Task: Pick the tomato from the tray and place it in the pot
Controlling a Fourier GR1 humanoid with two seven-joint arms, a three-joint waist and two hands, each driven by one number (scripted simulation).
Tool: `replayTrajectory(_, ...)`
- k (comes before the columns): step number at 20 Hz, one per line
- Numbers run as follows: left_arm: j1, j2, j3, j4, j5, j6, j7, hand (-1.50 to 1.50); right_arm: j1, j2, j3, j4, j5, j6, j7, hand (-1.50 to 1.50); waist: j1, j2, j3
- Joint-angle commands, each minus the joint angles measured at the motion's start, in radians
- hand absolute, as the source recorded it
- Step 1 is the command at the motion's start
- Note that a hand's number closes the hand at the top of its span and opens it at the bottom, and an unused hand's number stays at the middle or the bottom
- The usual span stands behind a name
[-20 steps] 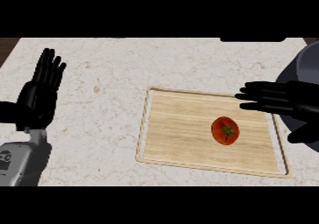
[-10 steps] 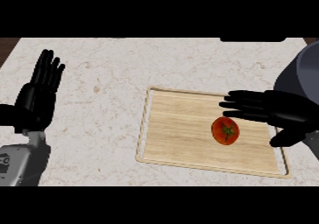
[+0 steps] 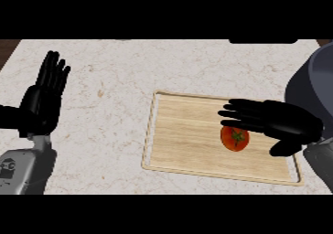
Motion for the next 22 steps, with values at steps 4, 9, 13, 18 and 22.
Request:
replayTrajectory(4,-0.010,-0.012,0.022,0.067,-0.016,-0.041,-0.042,0.00,0.022,0.069,-0.030,0.050,0.108,0.007,-0.019,-1.50,-0.002,0.001,0.000)
replayTrajectory(9,0.016,-0.039,0.002,-0.048,-0.039,-0.004,0.025,0.00,-0.023,0.175,-0.018,0.154,0.192,-0.040,-0.030,-1.50,0.002,0.000,0.000)
replayTrajectory(13,0.015,-0.038,0.010,-0.061,-0.039,-0.011,0.046,0.00,0.035,0.229,0.008,0.107,0.226,-0.059,-0.010,-1.50,0.001,0.000,0.000)
replayTrajectory(18,-0.005,-0.045,0.028,-0.017,-0.050,0.000,0.020,0.00,0.002,0.252,0.049,0.189,0.288,-0.094,-0.088,1.50,0.003,0.001,0.000)
replayTrajectory(22,-0.025,-0.033,0.037,0.007,-0.042,-0.017,0.015,0.00,0.097,0.258,0.092,0.135,0.309,-0.224,-0.164,1.50,-0.005,0.000,0.001)
